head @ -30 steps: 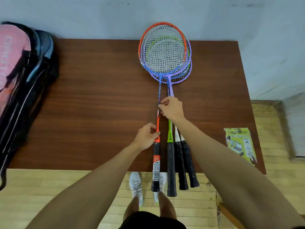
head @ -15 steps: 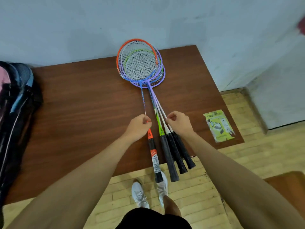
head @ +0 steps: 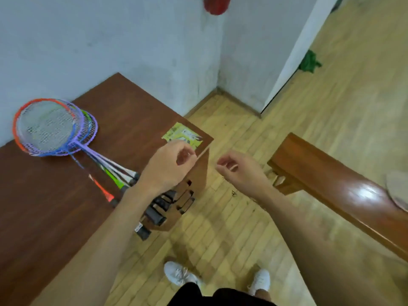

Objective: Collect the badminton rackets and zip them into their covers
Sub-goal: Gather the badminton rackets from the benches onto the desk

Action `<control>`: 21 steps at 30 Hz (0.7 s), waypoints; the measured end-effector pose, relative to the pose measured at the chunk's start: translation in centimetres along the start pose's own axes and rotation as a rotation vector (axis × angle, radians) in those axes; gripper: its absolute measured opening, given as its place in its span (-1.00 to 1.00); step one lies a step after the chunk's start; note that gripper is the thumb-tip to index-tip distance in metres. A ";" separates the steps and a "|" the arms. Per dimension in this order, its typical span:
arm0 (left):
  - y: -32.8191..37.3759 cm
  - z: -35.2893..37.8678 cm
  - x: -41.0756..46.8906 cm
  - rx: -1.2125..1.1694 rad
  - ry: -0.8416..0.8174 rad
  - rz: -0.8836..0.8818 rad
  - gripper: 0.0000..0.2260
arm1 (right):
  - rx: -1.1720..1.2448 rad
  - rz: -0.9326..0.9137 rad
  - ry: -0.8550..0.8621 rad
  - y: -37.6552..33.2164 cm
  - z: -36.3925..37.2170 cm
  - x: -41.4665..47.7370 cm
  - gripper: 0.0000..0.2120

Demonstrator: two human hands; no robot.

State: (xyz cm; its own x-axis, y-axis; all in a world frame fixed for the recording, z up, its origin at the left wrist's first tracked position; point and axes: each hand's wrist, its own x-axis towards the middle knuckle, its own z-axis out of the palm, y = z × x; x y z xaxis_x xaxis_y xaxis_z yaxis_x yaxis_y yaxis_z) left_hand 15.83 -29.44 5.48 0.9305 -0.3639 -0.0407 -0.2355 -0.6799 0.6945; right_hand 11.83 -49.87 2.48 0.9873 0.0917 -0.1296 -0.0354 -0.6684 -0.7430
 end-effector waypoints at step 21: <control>46.7 44.7 5.5 0.223 -0.576 0.749 -0.83 | 0.129 0.468 0.774 36.8 -32.9 -37.4 -0.81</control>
State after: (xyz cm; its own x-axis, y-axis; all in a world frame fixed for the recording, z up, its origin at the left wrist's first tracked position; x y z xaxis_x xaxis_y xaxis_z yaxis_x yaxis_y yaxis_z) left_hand -2.58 -91.64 5.58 0.2518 -0.9673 -0.0300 -0.8139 -0.2284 0.5342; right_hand -21.35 -102.20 1.60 0.6940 -0.7199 0.0060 -0.4297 -0.4209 -0.7989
